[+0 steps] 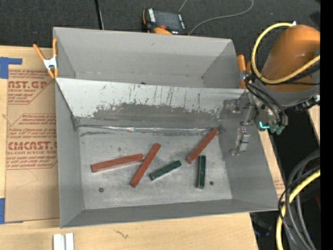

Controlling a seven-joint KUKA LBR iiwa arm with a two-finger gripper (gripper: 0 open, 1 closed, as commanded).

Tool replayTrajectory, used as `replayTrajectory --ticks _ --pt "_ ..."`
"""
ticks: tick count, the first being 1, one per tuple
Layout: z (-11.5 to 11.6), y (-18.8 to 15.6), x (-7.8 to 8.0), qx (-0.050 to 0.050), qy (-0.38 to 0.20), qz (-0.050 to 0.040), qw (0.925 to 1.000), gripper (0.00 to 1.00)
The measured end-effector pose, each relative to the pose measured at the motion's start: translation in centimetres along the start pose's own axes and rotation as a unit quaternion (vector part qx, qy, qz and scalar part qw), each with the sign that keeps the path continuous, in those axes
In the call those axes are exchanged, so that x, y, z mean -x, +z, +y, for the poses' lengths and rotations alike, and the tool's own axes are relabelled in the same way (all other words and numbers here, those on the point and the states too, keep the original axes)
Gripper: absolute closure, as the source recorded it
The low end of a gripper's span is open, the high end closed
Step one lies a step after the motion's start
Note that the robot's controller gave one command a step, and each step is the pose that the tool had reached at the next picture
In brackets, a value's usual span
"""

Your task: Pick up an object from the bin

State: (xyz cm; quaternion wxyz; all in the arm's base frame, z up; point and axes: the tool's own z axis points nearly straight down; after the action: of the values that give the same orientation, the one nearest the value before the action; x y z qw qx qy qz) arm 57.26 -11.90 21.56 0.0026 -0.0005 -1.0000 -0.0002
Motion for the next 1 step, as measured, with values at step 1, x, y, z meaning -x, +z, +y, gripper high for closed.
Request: replayTrajectory --ticks 1 --pt "-3.02 13.63 -0.74 0.000 -0.206 -0.0009 0.9785 0.00"
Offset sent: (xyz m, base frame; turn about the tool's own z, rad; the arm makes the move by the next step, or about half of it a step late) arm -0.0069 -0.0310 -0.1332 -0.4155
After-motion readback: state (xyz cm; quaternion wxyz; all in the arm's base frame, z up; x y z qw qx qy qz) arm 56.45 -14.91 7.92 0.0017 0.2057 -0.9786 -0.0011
